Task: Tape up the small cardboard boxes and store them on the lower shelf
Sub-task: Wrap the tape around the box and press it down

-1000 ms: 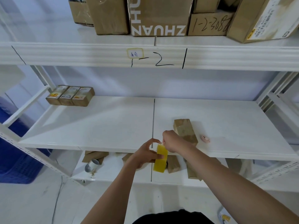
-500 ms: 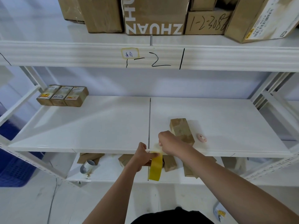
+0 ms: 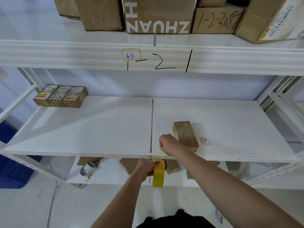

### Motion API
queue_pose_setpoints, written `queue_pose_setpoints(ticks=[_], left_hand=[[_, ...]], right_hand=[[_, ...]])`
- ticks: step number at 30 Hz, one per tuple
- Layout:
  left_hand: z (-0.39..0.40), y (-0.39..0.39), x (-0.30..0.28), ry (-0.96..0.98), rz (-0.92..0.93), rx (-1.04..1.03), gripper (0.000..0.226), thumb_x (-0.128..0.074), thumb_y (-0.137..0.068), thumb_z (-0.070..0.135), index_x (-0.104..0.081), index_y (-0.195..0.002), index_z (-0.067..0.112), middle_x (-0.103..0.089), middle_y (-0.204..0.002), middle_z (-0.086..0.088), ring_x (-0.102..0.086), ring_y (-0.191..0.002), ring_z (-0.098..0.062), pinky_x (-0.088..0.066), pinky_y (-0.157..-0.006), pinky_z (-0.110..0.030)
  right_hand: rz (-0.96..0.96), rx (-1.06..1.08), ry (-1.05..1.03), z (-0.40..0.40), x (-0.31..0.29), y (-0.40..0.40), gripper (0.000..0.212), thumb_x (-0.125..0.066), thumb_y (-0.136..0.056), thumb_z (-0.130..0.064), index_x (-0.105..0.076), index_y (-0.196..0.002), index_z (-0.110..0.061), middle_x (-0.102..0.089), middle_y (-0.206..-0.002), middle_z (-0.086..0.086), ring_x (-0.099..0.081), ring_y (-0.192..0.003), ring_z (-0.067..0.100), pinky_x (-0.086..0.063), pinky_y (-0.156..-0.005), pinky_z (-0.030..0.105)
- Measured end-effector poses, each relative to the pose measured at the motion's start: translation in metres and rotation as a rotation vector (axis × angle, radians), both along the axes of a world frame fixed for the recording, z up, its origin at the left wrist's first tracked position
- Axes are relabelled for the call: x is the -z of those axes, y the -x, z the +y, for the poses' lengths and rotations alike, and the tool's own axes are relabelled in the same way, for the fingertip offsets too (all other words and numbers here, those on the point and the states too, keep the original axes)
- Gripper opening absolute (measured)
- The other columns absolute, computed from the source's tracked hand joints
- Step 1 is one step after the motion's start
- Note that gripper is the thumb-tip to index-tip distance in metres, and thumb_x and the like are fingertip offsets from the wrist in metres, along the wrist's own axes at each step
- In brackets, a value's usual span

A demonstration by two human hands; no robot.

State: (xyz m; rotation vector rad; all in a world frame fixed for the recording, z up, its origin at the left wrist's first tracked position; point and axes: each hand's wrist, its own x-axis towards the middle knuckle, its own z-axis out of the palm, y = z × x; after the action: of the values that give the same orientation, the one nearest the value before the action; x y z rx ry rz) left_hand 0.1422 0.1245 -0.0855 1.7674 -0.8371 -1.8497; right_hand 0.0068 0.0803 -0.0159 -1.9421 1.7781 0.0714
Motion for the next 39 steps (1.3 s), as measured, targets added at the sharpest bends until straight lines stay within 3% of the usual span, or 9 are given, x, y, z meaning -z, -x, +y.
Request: queue_pose_setpoints(ticks=[8,16,20,22,25,30,36,39], left_hand=[[-0.014,0.004,0.008,-0.095,0.019,0.002,0.046,-0.077,-0.088,0.012,-0.056,-0.125,-0.005,-0.070,-0.115,-0.024,-0.070,-0.105,-0.038,-0.056,-0.095,-0.052],[-0.026,0.002,0.016,-0.159,0.009,0.020,0.046,-0.080,-0.086,0.014,-0.059,-0.122,-0.006,-0.073,-0.110,-0.022,-0.072,-0.103,-0.034,-0.058,-0.093,-0.048],[-0.030,0.001,0.021,-0.174,0.008,0.013,0.044,-0.081,-0.084,0.013,-0.061,-0.120,-0.002,-0.074,-0.105,-0.022,-0.073,-0.099,-0.034,-0.059,-0.089,-0.048],[-0.030,0.002,0.023,-0.177,0.006,0.005,0.043,-0.082,-0.084,0.013,-0.062,-0.119,-0.003,-0.074,-0.105,-0.022,-0.073,-0.099,-0.034,-0.060,-0.089,-0.048],[-0.029,0.002,0.022,-0.171,-0.009,-0.005,0.041,-0.082,-0.084,0.015,-0.065,-0.117,-0.003,-0.075,-0.103,-0.019,-0.074,-0.098,-0.032,-0.061,-0.087,-0.045],[-0.036,-0.008,0.007,-0.153,-0.216,0.066,0.040,-0.074,-0.091,0.036,-0.064,-0.112,0.003,-0.075,-0.095,-0.014,-0.076,-0.082,-0.025,-0.063,-0.075,-0.033],[-0.046,-0.013,-0.013,-0.180,-0.307,0.124,0.055,-0.063,-0.096,0.046,-0.065,-0.108,-0.007,-0.075,-0.097,-0.018,-0.073,-0.078,-0.028,-0.061,-0.074,-0.034],[-0.054,-0.005,-0.023,-0.070,-0.380,0.088,0.046,-0.066,-0.096,0.040,-0.068,-0.100,-0.006,-0.075,-0.085,-0.016,-0.072,-0.065,-0.025,-0.062,-0.065,-0.032]], right_hand=[[-0.023,0.061,0.023,-0.016,0.018,-0.005,0.023,-0.050,-0.090,0.013,-0.068,-0.096,0.000,-0.067,-0.102,0.015,-0.066,-0.093,0.028,-0.055,-0.082,0.035],[0.032,0.066,0.016,-0.029,0.034,-0.008,0.022,-0.052,-0.092,0.012,-0.069,-0.096,0.001,-0.069,-0.099,0.013,-0.067,-0.091,0.026,-0.057,-0.086,0.033],[0.116,0.039,0.024,-0.031,0.037,-0.012,0.022,-0.055,-0.088,0.015,-0.056,-0.096,-0.006,-0.055,-0.087,0.006,-0.055,-0.083,0.020,-0.046,-0.066,0.025],[0.132,0.013,0.096,-0.033,0.037,-0.013,0.037,-0.059,-0.087,0.014,-0.049,-0.113,-0.010,-0.052,-0.095,0.007,-0.054,-0.089,0.021,-0.044,-0.067,0.026],[0.146,0.008,0.168,-0.039,0.036,-0.010,0.054,-0.061,-0.083,0.017,-0.047,-0.130,-0.006,-0.051,-0.123,0.011,-0.056,-0.108,0.025,-0.049,-0.086,0.029],[0.109,0.037,0.255,-0.044,0.028,-0.007,0.035,-0.057,-0.090,0.010,-0.051,-0.121,-0.006,-0.055,-0.116,0.010,-0.059,-0.100,0.023,-0.039,-0.072,0.026],[0.091,0.129,0.338,-0.041,0.006,0.018,0.021,-0.053,-0.096,0.001,-0.052,-0.116,-0.006,-0.057,-0.111,0.012,-0.059,-0.095,0.025,-0.036,-0.066,0.029],[0.128,0.261,0.383,-0.039,0.000,0.042,0.016,-0.051,-0.100,-0.011,-0.054,-0.115,-0.008,-0.059,-0.113,0.012,-0.057,-0.102,0.029,-0.042,-0.077,0.033]])
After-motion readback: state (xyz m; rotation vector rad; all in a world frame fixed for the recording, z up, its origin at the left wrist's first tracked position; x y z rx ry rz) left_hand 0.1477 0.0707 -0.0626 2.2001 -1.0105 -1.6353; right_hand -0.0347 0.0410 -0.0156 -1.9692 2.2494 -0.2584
